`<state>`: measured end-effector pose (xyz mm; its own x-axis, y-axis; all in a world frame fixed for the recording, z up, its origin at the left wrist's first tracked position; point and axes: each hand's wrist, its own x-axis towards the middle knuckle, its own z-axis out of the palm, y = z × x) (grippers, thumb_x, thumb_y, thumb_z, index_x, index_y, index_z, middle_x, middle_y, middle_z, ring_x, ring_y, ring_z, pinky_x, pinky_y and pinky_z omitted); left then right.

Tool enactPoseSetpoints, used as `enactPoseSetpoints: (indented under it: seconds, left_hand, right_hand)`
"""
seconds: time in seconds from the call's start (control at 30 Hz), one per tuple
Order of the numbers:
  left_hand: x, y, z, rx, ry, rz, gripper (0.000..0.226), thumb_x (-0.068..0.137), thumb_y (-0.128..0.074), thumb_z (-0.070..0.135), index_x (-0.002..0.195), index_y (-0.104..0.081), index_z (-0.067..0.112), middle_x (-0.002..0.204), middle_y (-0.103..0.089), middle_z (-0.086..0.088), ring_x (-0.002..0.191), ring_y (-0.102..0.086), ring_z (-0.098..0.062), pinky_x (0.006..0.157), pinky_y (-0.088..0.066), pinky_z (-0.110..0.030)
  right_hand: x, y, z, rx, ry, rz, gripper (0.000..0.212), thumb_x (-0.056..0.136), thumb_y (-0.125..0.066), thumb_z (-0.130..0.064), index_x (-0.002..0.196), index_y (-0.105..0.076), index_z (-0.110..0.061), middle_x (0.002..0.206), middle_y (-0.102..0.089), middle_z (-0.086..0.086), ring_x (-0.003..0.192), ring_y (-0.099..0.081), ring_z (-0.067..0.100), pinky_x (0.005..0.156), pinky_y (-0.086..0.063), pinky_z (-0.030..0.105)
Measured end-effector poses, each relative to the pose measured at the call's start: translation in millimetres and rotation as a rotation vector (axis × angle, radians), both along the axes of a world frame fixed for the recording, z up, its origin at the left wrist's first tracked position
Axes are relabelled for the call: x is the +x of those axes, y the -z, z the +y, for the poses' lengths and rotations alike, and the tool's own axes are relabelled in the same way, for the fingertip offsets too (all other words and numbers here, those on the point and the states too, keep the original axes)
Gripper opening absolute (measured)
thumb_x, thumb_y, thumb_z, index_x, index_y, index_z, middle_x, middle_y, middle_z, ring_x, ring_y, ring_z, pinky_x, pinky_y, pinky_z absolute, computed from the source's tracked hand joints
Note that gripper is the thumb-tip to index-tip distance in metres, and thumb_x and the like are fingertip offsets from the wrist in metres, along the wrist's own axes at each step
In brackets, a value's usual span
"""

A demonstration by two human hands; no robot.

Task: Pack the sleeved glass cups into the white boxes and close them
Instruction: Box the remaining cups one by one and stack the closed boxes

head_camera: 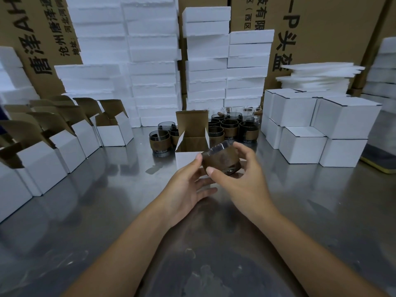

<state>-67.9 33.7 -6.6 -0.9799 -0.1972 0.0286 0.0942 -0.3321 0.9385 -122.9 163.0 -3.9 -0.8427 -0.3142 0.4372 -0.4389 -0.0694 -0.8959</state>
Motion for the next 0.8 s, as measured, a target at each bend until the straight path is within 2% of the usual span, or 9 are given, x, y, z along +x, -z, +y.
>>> enactPoseSetpoints:
  seconds: [0.07, 0.17, 0.37, 0.57, 0.7, 0.8]
  left_hand:
    - [0.1, -0.2, 0.6, 0.022, 0.022, -0.010, 0.042, 0.081, -0.051, 0.048, 0.109, -0.069, 0.023, 0.110, -0.068, -0.011, 0.106, -0.062, -0.028, 0.098, -0.045, -0.047]
    - [1.2, -1.2, 2.0, 0.056, 0.077, -0.028, 0.040, 0.081, -0.050, 0.050, 0.103, -0.072, 0.027, 0.116, -0.068, -0.009, 0.109, -0.062, -0.028, 0.095, -0.048, -0.044]
    - [3.2, -3.5, 3.5, 0.107, 0.084, -0.006, 0.048, 0.080, -0.049, 0.047, 0.118, -0.063, 0.020, 0.114, -0.068, -0.011, 0.102, -0.066, -0.025, 0.085, -0.055, -0.039]
    - [3.4, -2.7, 3.0, 0.087, 0.044, 0.005, 0.048, 0.078, -0.053, 0.044, 0.116, -0.064, 0.015, 0.116, -0.067, -0.012, 0.115, -0.056, -0.031, 0.096, -0.048, -0.042]
    - [7.0, -6.7, 4.0, 0.009, 0.045, 0.038, 0.038, 0.080, -0.055, 0.041, 0.106, -0.072, 0.020, 0.110, -0.070, -0.008, 0.101, -0.066, -0.022, 0.085, -0.055, -0.033]
    - [9.6, -7.9, 4.1, -0.085, 0.022, 0.070, 0.041, 0.083, -0.057, 0.032, 0.117, -0.065, 0.012, 0.117, -0.067, -0.012, 0.108, -0.062, -0.026, 0.090, -0.053, -0.032]
  right_hand:
    - [0.6, 0.6, 0.5, 0.067, 0.084, 0.132, 0.069, 0.066, -0.081, -0.027, 0.128, -0.048, -0.027, 0.111, -0.046, -0.015, 0.101, -0.043, -0.018, 0.081, -0.036, 0.000]
    - [1.7, 0.8, 1.7, 0.161, 0.149, 0.299, 0.073, 0.064, -0.083, -0.028, 0.128, -0.047, -0.024, 0.112, -0.038, -0.013, 0.100, -0.039, -0.018, 0.079, -0.030, -0.005]
    - [4.5, 3.1, 2.2, 0.258, 0.203, 0.455, 0.077, 0.060, -0.086, -0.028, 0.124, -0.045, -0.019, 0.115, -0.033, -0.011, 0.107, -0.039, 0.003, 0.081, -0.036, 0.003]
    - [3.6, 2.7, 1.8, 0.239, 0.202, 0.470, 0.077, 0.058, -0.086, -0.026, 0.122, -0.046, -0.016, 0.116, -0.037, -0.006, 0.108, -0.044, 0.011, 0.083, -0.041, 0.010]
    - [1.7, 5.1, 0.6, 0.233, 0.189, 0.466, 0.079, 0.061, -0.085, -0.026, 0.126, -0.042, -0.018, 0.114, -0.032, -0.012, 0.105, -0.040, 0.001, 0.081, -0.039, 0.005]
    - [-0.3, 7.2, 0.3, 0.242, 0.176, 0.465, 0.081, 0.062, -0.083, -0.022, 0.131, -0.041, -0.017, 0.112, -0.027, -0.016, 0.098, -0.036, -0.012, 0.080, -0.032, -0.005]
